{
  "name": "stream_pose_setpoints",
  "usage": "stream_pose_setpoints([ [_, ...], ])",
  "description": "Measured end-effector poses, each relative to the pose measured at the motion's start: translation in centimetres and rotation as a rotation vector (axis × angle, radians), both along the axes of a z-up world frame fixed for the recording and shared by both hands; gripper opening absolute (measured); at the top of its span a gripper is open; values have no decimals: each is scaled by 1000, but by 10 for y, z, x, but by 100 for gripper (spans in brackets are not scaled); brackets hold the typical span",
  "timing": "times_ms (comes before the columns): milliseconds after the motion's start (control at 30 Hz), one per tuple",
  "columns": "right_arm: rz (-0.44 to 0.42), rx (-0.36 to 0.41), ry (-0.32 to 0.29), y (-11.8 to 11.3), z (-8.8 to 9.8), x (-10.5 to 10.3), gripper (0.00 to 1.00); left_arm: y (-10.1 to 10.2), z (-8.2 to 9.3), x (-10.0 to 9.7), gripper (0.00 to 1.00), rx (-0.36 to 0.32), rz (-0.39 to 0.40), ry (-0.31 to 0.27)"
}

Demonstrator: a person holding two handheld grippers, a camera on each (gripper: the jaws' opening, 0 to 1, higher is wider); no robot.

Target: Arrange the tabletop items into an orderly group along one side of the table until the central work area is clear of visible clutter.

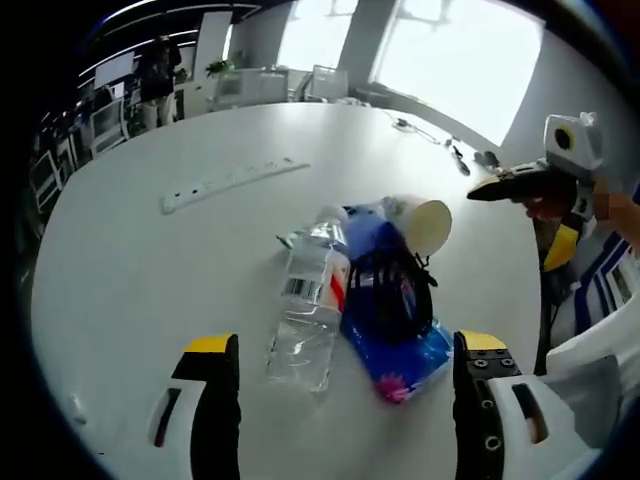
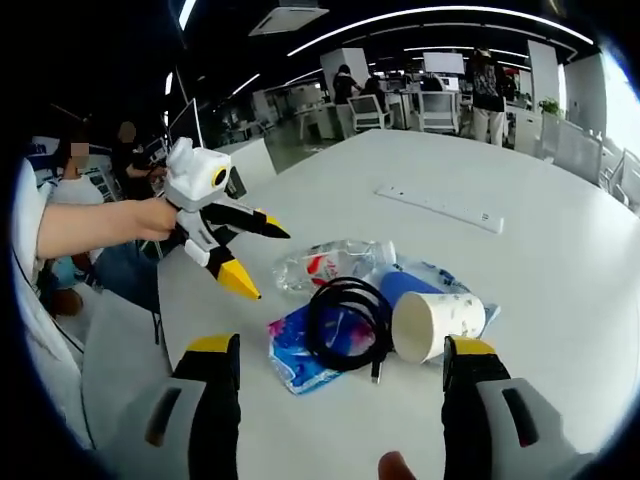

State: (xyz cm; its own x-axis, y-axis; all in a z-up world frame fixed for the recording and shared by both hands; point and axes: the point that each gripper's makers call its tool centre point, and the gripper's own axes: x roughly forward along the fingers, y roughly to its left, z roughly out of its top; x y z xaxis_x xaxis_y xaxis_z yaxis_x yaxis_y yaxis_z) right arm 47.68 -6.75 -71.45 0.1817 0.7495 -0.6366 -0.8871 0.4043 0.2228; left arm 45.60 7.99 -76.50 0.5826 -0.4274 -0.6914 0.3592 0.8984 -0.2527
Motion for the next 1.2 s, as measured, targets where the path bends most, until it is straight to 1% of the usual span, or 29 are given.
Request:
stream_pose_setpoints([
  [200,5,17,0,10,2,2,82,-1,-3,5,86,-1,-6,-3],
  [400,-7,39,10,15,4,4,81,-2,-6,8,85,4,-15,1],
  [500,-15,48,19,17,4,5,81,-1,-9,11,85,6,-13,2],
  [600,-11,48,24,19,2,1,80,-3,-11,12,85,1,-16,3],
  [767,-10,53,35,21,0,0,80,-6,-17,14,85,8,-32,15],
  [933,-23,74,47,23,3,2,80,-6,-24,19,84,16,-44,32],
  [1200,-45,102,65,25,6,8,80,-7,-28,24,84,20,-56,39],
])
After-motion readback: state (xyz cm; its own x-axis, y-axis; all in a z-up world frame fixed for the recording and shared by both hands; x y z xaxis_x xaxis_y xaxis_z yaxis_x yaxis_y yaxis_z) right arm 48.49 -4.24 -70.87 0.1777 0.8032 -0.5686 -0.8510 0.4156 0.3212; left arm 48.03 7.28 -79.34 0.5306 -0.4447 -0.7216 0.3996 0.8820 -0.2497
